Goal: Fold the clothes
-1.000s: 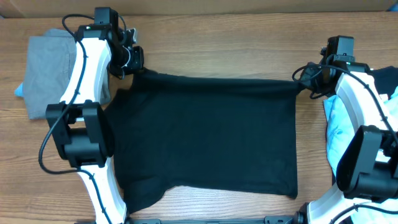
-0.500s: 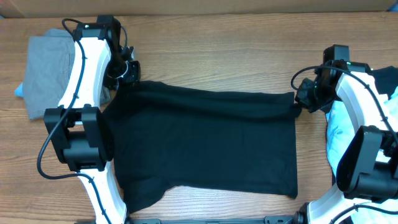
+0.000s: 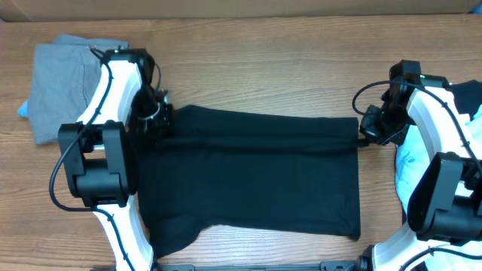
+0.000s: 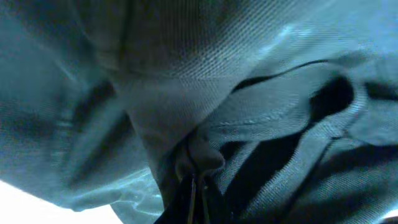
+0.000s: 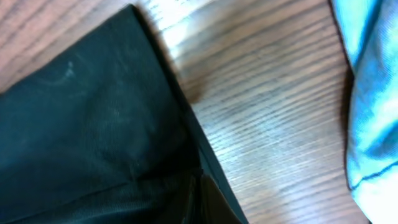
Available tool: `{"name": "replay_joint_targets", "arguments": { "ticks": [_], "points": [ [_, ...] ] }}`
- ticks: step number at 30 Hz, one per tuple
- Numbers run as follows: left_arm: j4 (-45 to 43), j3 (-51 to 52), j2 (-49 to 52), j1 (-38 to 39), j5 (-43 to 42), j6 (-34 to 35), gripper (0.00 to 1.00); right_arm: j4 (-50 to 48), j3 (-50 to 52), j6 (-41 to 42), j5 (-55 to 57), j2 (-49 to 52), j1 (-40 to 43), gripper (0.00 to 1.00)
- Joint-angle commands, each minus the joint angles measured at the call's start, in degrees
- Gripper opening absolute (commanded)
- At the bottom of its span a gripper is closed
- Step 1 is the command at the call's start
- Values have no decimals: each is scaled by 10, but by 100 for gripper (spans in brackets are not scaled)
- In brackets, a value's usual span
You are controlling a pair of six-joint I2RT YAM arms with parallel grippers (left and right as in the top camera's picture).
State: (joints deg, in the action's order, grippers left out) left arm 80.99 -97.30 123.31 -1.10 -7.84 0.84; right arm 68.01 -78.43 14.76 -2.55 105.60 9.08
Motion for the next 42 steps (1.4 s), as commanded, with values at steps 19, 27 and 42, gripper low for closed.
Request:
{"name": "replay_joint_targets", "arguments": {
  "ticks": [19, 27, 42],
  "points": [
    [50, -87, -16, -16, 7, -37, 73, 7, -15, -31, -45, -18, 13, 63],
    [72, -208, -16, -16, 3, -37, 72, -27, -15, -59, -116, -54, 13, 63],
    [-8, -99, -16, 17, -66, -79, 42, -32, -1, -43, -134, -84, 13, 67]
  ]
}}
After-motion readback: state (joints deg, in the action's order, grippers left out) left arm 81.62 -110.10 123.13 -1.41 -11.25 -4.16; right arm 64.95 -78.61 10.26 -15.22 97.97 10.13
